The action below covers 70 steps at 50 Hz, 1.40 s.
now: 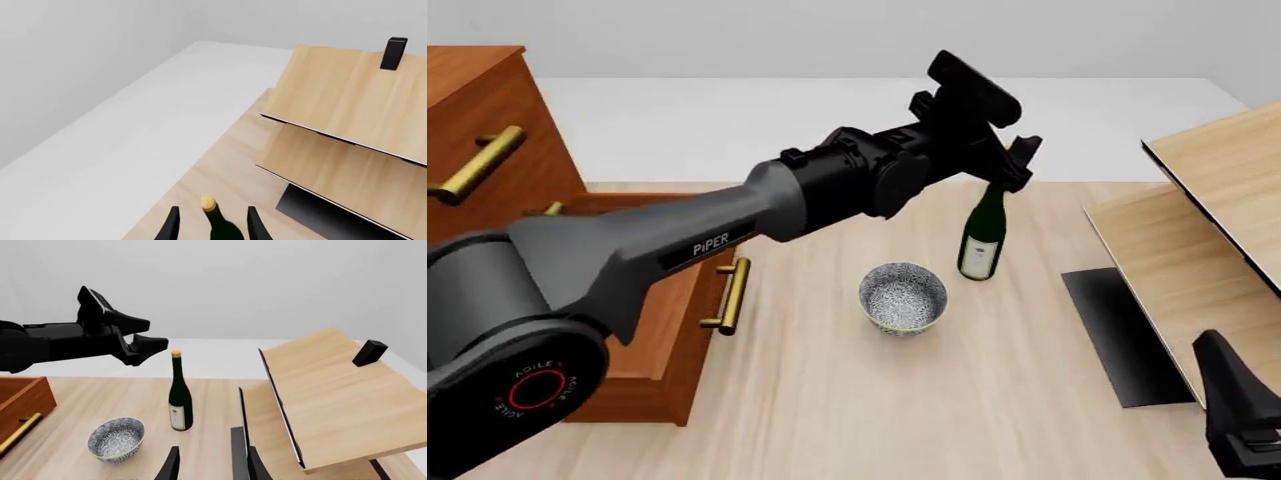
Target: Put the wine bottle in the bottom drawer of the cabinet.
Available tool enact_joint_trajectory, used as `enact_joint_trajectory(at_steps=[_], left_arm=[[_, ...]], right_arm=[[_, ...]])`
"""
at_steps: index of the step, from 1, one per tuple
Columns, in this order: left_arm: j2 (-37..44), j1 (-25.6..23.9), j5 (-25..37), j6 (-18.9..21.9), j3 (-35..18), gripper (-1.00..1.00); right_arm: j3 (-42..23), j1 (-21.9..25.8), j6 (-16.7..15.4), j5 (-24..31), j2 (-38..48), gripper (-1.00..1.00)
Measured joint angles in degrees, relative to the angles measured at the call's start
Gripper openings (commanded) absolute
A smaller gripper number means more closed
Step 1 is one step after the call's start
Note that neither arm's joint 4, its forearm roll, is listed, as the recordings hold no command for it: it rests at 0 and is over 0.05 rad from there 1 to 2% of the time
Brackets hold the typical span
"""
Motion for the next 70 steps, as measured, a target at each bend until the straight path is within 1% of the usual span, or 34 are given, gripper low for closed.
enact_joint_trajectory(at_steps=[12,33,54,70], left_arm=[[2.7,-0.1,1.2,-0.1,-3.2,1.0],[8.1,1.4,4.1,-2.2,-9.8,1.0],[12.3,2.2,7.5,-5.8,-15.5,1.0],[14.9,2.1,8.6,-7.7,-18.5,1.0]], right_arm=[[0.5,0.1,0.1,-0.2,0.0,1.0],[0.8,0.3,0.1,-0.2,0.0,1.0],[1.0,0.4,0.0,0.0,0.0,1.0],[0.8,0.5,-0.1,0.4,0.0,1.0]])
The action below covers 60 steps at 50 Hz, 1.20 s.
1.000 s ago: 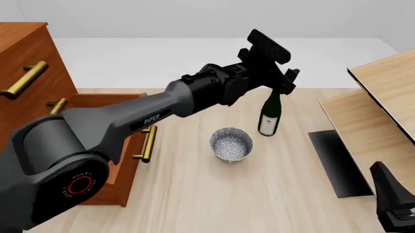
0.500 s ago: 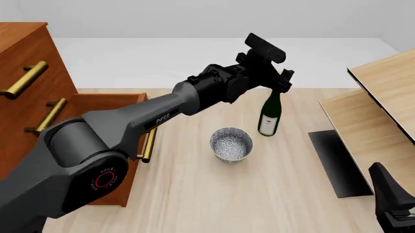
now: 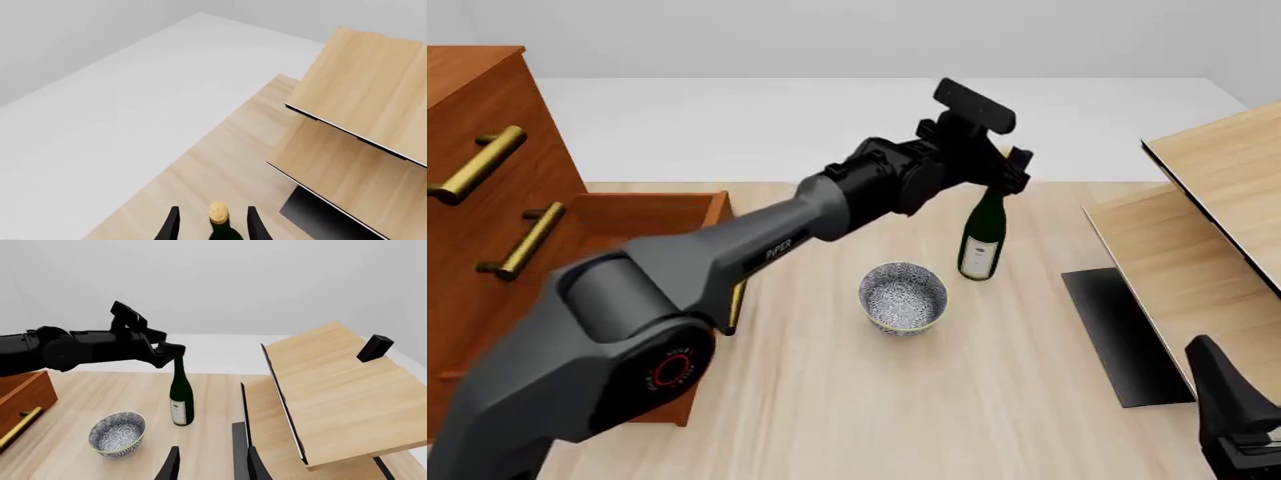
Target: Put the wine bottle in the bottom drawer of the cabinet.
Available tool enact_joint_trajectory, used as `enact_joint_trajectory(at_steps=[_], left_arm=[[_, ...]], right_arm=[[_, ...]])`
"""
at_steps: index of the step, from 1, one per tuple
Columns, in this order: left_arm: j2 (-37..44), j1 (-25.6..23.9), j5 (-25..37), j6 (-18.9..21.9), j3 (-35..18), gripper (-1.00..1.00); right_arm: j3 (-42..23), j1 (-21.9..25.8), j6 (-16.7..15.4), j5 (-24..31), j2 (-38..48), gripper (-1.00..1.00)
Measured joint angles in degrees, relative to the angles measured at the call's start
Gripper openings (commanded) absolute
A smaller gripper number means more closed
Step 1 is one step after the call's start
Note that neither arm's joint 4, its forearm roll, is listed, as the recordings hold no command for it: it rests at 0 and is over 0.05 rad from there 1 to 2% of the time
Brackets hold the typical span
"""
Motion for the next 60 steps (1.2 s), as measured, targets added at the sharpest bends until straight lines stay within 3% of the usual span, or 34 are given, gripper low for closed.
enact_joint_trajectory(at_steps=[22,55,56,60], left_arm=[[3.9,-0.2,1.5,-0.2,-3.4,1.0],[6.7,0.4,1.2,-0.8,-4.1,1.0],[6.8,0.3,1.3,-0.9,-4.2,-1.0],[7.1,0.1,1.7,-1.3,-5.0,-1.0]], right_arm=[[0.0,0.1,-0.1,0.2,0.0,1.0],[-0.6,0.4,-0.4,1.0,0.0,1.0],[-0.7,0.4,-0.4,1.0,0.0,1.0],[-0.8,0.4,-0.5,1.2,0.0,1.0]])
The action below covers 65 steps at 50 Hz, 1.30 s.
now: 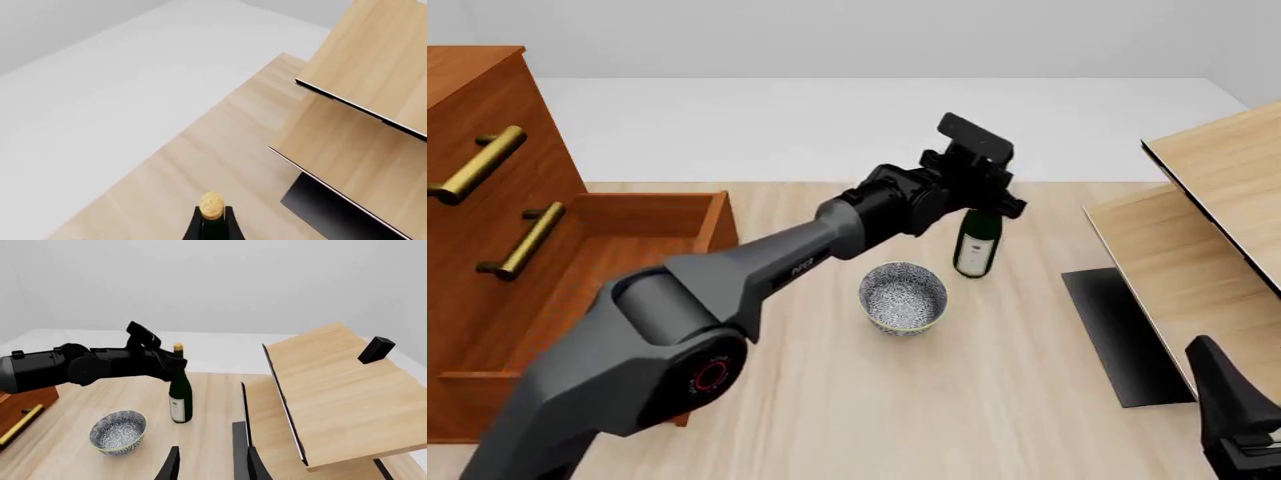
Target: Put the wine bottle in the bottom drawer of the cabinet.
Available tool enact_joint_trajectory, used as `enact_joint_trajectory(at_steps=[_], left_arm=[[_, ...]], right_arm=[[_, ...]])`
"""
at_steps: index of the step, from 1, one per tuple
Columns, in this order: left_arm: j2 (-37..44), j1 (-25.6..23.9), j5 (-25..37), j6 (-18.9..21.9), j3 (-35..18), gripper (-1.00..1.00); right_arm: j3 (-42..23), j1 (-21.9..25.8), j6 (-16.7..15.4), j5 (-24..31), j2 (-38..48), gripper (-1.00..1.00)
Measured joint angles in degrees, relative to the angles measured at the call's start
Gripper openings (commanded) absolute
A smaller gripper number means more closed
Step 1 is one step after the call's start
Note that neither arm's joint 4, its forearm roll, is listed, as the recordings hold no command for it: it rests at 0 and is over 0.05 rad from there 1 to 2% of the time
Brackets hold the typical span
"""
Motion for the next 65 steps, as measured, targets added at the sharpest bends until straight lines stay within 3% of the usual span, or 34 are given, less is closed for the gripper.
enact_joint_trajectory(at_steps=[15,27,42,65], left_arm=[[-0.1,-0.7,0.4,-1.3,-0.1,-1.0],[-3.6,-1.3,-2.1,-0.7,5.4,-1.0],[-12.3,-2.1,-6.0,1.0,13.4,-1.0],[-26.4,-4.2,-5.8,6.4,19.5,-1.0]], right_arm=[[-0.2,0.0,0.0,0.1,0.0,1.0],[-0.4,0.1,0.0,-0.1,0.0,1.0],[-0.9,0.2,0.1,-0.2,0.0,1.0],[-2.3,0.1,-0.3,0.4,0.0,1.0]])
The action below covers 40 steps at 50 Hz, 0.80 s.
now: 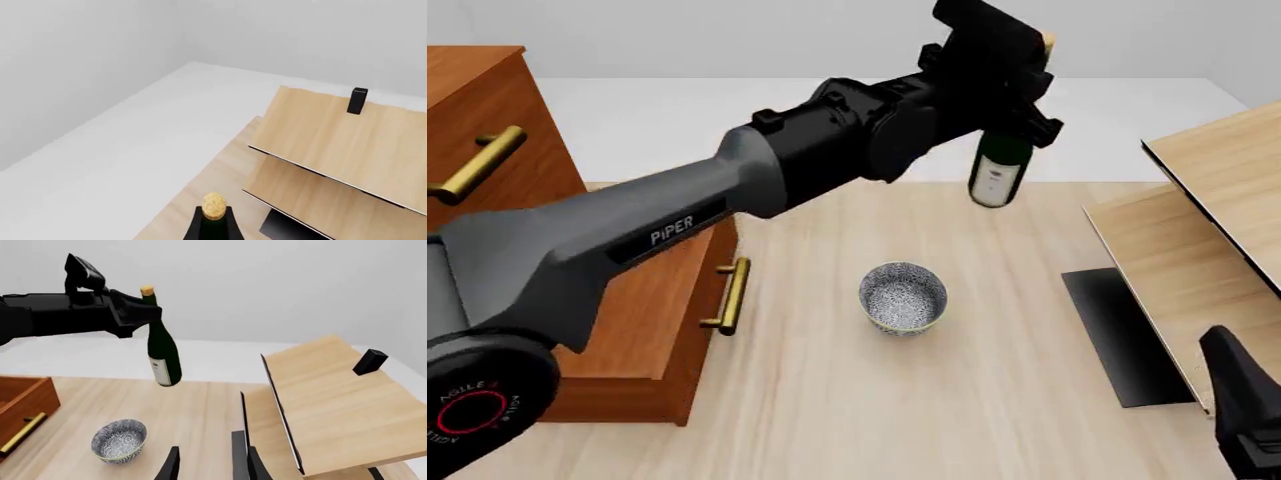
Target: Put the wine bottle in the bottom drawer of the cabinet.
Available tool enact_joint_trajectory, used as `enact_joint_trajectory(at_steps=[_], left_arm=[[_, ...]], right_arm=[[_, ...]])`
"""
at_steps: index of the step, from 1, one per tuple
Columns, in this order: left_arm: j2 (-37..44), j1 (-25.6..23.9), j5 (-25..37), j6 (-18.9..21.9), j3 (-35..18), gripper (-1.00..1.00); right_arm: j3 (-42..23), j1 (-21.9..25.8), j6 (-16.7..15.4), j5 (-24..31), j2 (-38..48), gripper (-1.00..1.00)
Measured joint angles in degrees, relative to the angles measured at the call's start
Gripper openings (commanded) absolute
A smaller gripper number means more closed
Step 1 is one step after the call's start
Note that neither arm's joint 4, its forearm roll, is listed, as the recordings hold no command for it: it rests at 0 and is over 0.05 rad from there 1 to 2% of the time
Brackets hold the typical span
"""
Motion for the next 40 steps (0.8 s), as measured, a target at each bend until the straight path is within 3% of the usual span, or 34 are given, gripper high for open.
enact_joint_trajectory(at_steps=[20,40], left_arm=[[-11.4,1.4,-0.4,2.7,6.5,-1.0],[-23.0,6.5,-0.4,5.3,15.6,-1.0]], right_arm=[[-1.0,0.6,-0.3,0.4,0.0,1.0],[-0.5,2.1,-0.9,-0.1,0.0,1.0]])
